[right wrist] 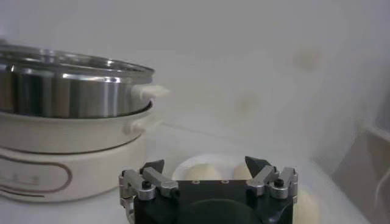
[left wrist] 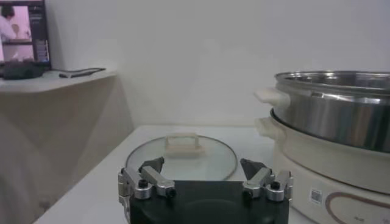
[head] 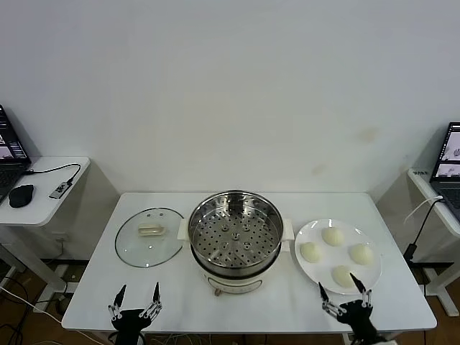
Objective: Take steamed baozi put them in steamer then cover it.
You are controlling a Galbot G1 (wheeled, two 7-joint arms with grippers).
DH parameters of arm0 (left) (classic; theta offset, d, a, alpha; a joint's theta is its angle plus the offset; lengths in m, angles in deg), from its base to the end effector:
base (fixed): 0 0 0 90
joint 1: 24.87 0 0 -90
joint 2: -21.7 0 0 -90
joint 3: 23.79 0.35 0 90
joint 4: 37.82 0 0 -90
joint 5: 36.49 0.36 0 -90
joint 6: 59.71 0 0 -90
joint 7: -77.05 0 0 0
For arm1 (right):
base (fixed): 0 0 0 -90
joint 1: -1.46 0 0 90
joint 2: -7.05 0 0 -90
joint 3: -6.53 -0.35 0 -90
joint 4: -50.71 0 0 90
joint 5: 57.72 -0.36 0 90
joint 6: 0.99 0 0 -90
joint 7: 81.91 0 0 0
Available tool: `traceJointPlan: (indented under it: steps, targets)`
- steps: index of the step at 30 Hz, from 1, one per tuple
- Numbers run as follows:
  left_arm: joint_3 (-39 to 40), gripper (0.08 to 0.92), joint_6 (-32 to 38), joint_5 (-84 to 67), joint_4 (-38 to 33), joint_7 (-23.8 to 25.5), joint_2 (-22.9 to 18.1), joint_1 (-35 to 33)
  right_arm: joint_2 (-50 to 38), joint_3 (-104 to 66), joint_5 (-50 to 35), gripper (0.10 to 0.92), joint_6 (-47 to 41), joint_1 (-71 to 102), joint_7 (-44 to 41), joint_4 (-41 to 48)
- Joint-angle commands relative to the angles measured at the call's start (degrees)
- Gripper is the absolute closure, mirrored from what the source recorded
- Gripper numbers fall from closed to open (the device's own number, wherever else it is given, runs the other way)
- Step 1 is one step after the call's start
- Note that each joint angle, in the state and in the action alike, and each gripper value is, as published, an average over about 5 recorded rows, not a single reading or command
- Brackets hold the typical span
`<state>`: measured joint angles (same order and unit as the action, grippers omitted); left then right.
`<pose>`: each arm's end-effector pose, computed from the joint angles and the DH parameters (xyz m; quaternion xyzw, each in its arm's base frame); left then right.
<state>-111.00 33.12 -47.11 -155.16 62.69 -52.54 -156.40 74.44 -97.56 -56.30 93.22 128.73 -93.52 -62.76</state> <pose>0.1185 0.0352 -0.3480 0.0389 -0.9932 -0.0196 0.1081 0.1581 -0.1536 -0.3212 0.1026 -0.9635 0.2336 0.0816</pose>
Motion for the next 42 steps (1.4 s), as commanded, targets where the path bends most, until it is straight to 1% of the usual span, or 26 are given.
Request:
traceJointPlan:
  steps: [1,4,6,10,14,17,20,25,30,35,42]
  targets:
    - [0.36,0.177,-2.36,0.92,-0.22,-0.86,1.60,1.59,-11.94,-3.79,15.69,0.203,-4.83,-7.87,-5.96,1.85]
    - [0.17,0.177,-2.54,1.37,-0.02,-1.01,1.81,2.01,-17.02,-3.41,20.37,0.203,-8.00,-11.90,-10.31,3.51]
    - [-0.04,0.177,-2.63,1.82,0.17,-1.02,1.95,2.34,-20.63,-2.55,21.46,0.203,-10.27,-15.08,-14.42,5.06]
    - [-0.26,0.177,-2.95,2.45,0.48,-1.07,2.29,2.99,-28.07,0.15,21.50,0.203,-12.82,-21.94,-22.48,9.33]
    - [-0.50,0.177,-3.51,2.86,0.61,-1.10,2.52,3.70,-35.55,6.03,21.31,0.203,-12.69,-29.76,-31.07,15.22]
    - [-0.71,0.177,-3.70,3.01,0.65,-1.08,2.63,4.04,-39.46,13.85,19.90,0.203,-12.08,-37.45,-36.44,19.39]
    - [-0.97,0.177,-3.72,3.20,0.92,-1.02,2.73,4.42,-41.32,23.66,17.85,0.203,-11.60,-47.37,-40.54,24.41]
    - [-1.43,0.177,-3.72,3.26,1.26,-0.91,2.88,4.77,-41.04,41.97,15.15,0.203,-10.36,-65.04,-46.53,33.01]
    - [-1.94,0.177,-3.71,3.39,1.58,-0.84,3.12,4.94,-37.21,58.24,13.77,0.203,-8.78,-79.67,-50.39,41.63]
    - [-2.55,0.177,-3.67,3.43,1.90,-0.71,3.41,5.13,-31.68,65.79,14.06,0.203,-8.20,-86.14,-52.62,48.40]
    - [-3.30,0.177,-3.64,3.41,1.77,-0.55,3.54,5.16,-24.90,70.43,15.21,0.203,-8.62,-89.36,-51.38,55.08]
